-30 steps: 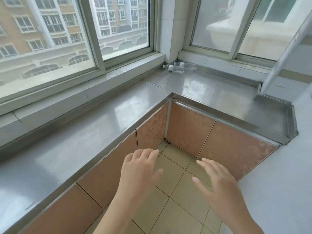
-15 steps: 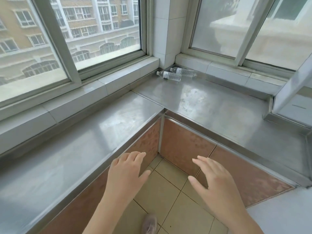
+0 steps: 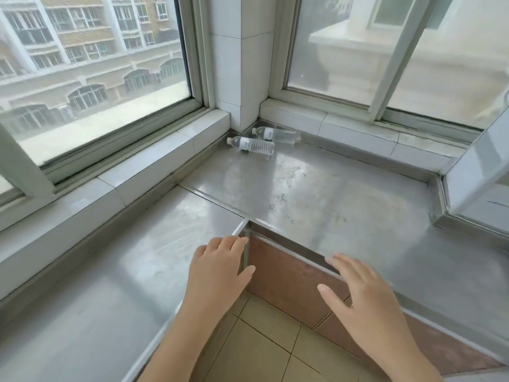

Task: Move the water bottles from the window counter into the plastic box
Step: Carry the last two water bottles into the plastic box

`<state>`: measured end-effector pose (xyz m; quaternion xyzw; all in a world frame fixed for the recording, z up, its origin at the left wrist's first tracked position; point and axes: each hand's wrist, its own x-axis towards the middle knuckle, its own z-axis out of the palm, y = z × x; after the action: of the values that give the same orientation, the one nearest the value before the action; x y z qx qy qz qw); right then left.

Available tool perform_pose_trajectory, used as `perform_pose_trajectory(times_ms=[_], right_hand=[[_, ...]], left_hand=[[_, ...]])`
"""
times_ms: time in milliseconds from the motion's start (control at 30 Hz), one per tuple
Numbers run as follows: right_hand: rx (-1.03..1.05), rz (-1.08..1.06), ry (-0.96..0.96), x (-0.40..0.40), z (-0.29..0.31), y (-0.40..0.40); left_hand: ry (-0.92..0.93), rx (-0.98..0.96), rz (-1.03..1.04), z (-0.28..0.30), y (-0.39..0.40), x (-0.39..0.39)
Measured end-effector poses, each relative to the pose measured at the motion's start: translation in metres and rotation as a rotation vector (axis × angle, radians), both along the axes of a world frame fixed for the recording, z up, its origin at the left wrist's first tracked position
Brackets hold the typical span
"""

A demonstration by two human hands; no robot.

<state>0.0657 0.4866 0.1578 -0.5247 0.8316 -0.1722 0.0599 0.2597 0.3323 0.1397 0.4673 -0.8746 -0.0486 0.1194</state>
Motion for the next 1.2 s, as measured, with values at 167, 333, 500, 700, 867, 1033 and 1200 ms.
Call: perform_pose_trajectory(times_ms=[167,333,500,700,867,1033,1200], right_hand=[[0.038,0.022,-0.007,-0.04,-0.006,-0.062],[0.047,0.05,-0.03,-0.095,-0.023,-0.136],[0.062,0.127,0.018,-0.155,-0.039,-0.218],[0.103,0.202,0.005,-0.213,-0.04,-0.3],[0.131,0.21,-0.001,-0.235,-0.057,-0.35],[0.162,0.199,0.013,-0.25,-0.077,-0.398],[0.155,0.163,0.032,-0.268,-0.086,-0.449]], left_hand=[[0.011,-0.035,0.011,0.001,-0.058,-0.029],[-0.03,-0.044,0.048,-0.013,-0.12,-0.073],[-0.066,0.069,0.093,-0.019,-0.184,-0.13],[-0.112,0.078,0.094,-0.037,-0.266,-0.194],[-0.131,0.113,0.046,-0.056,-0.341,-0.24],[-0.139,0.144,-0.042,-0.084,-0.434,-0.291],[-0.251,0.162,-0.129,-0.125,-0.51,-0.345]])
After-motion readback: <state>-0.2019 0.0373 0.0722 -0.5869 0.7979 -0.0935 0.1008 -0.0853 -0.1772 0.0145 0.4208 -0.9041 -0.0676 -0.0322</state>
